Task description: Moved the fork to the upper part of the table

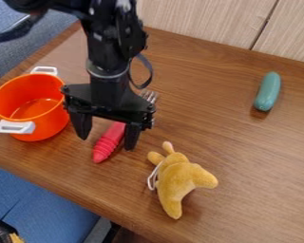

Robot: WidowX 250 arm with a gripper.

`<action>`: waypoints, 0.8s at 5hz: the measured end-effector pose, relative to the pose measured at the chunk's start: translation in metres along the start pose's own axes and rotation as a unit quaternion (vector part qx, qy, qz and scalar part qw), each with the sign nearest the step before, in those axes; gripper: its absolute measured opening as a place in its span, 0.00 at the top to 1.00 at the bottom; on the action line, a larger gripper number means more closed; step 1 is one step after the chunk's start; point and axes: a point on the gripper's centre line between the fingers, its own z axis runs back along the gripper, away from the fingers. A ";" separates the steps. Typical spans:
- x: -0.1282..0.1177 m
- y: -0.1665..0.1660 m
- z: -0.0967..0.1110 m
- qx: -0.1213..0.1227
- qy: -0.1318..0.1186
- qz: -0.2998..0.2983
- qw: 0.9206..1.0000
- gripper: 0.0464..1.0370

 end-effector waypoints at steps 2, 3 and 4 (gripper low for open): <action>0.008 -0.003 -0.005 0.000 -0.012 0.002 1.000 0.62; 0.005 -0.003 -0.006 0.004 -0.011 -0.002 1.000 0.66; 0.004 -0.003 -0.003 0.004 -0.008 0.005 1.000 0.66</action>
